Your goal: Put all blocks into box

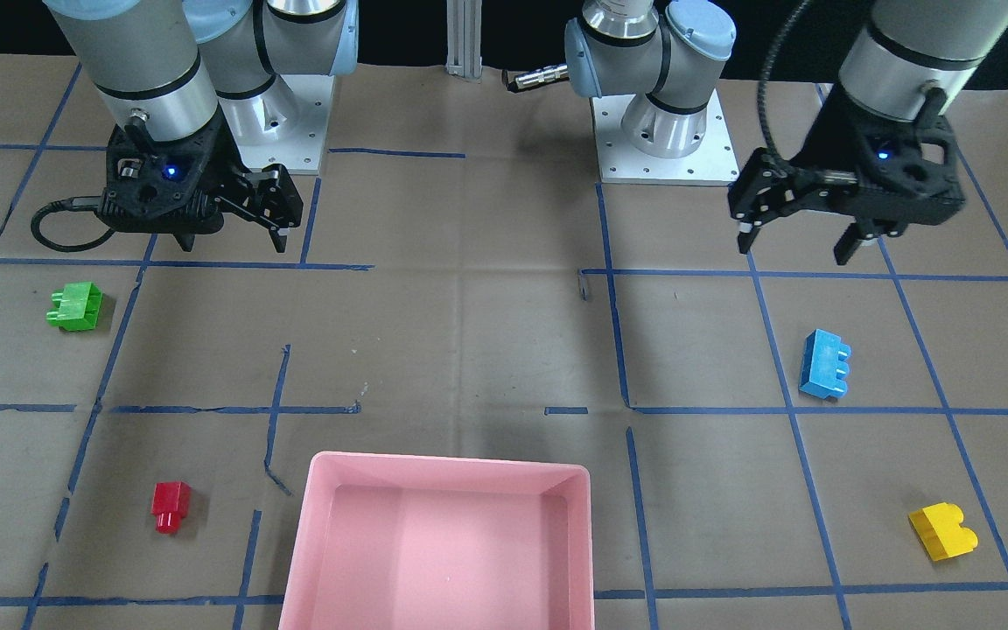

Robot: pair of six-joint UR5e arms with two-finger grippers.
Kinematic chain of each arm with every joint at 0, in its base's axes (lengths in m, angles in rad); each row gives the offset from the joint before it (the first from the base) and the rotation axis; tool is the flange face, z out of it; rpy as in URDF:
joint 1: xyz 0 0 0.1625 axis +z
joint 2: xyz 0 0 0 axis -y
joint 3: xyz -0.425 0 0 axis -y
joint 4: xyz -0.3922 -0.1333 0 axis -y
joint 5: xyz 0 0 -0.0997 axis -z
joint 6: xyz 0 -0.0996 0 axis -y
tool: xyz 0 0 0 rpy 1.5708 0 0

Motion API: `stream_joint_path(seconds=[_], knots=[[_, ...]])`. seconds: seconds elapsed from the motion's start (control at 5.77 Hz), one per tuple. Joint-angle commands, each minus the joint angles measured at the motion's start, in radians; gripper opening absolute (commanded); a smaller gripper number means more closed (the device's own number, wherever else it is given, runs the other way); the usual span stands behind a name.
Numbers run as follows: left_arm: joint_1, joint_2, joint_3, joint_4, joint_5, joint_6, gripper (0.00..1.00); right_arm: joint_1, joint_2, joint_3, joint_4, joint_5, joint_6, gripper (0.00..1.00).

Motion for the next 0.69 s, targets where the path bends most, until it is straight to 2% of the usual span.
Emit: stream_joint_path(seconds=[0.0,0.17,0.35,0.52], knots=[[0.281,-0.006,-0.018,-0.014,0.002,0.257,1.0,-0.001,-0.003,0.0,0.003,-0.001,-0.004,1.0],[0.377,-0.003,-0.073,-0.011,-0.002,0.433,1.0,-0.021,-0.006,0.001,0.009,-0.022,-0.011,1.0],[0.409,-0.001,-0.104,-0.007,-0.001,0.535,1.0,-0.08,-0.007,0.001,0.018,-0.044,-0.099,1.0],[0.411,-0.006,-0.106,0.0,0.007,0.674,1.0,-0.192,-0.007,0.001,0.018,-0.042,-0.267,1.0]])
